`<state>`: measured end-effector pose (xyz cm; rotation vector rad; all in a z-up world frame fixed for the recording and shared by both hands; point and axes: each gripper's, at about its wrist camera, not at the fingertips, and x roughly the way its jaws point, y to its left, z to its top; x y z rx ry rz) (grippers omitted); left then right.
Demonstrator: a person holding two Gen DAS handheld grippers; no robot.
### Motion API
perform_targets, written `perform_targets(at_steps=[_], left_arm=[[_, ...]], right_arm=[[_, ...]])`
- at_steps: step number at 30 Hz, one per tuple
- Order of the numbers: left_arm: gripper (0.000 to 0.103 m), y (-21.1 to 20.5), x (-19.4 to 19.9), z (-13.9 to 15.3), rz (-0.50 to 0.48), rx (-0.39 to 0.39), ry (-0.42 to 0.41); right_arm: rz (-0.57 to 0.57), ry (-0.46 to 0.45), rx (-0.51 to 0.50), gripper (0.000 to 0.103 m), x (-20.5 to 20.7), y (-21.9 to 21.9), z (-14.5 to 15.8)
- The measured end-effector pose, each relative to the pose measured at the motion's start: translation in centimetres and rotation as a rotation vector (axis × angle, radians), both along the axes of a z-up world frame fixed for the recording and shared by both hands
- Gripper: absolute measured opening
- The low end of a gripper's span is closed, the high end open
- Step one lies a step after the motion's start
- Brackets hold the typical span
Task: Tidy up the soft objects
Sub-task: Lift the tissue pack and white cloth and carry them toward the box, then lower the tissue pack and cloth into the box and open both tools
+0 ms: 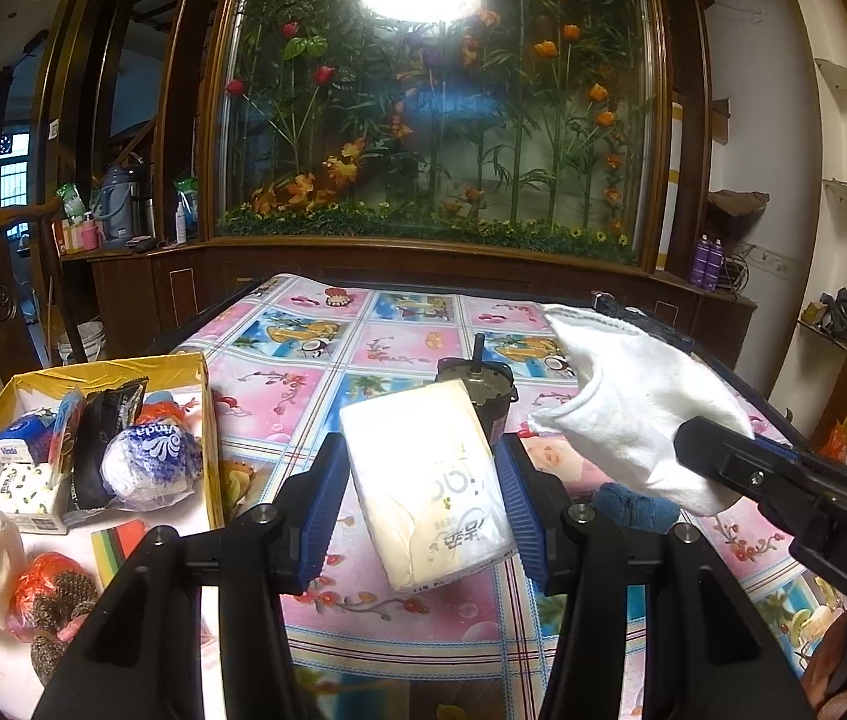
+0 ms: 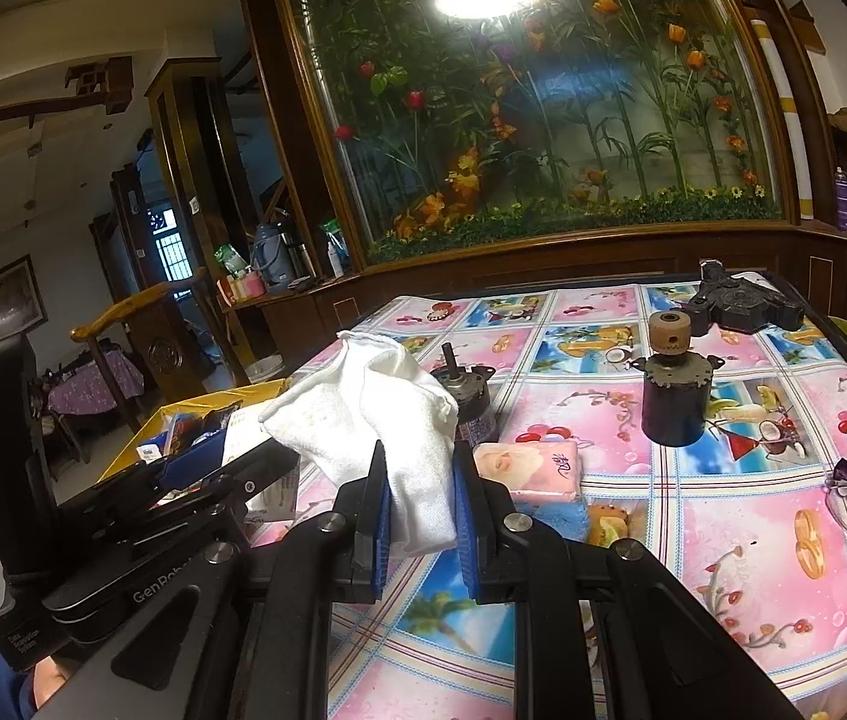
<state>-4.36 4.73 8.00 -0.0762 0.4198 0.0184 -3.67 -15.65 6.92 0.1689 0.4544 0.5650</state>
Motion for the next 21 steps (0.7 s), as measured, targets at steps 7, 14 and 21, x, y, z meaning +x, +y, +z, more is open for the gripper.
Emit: perform_targets(at_steps=[7,14,21], left_arm=[[0.049,1.0,-0.9,0.1,0.026,-0.007,-0.020],[0.049,2.1,-2.5,0.5,0.045,-0.006,-0.044],[0.050,3.9,-3.2,0.3,0.082,-0.014,-0.018]], right_arm=[[0.017,-0.002,0.009,0.020,-0.5,1.6,0.0],[0.039,-0.002,0.006,0.020,-0.7,3.4,0.0],[0.069,0.004,0.006,0.020,-0.9,5.2,-0.2]])
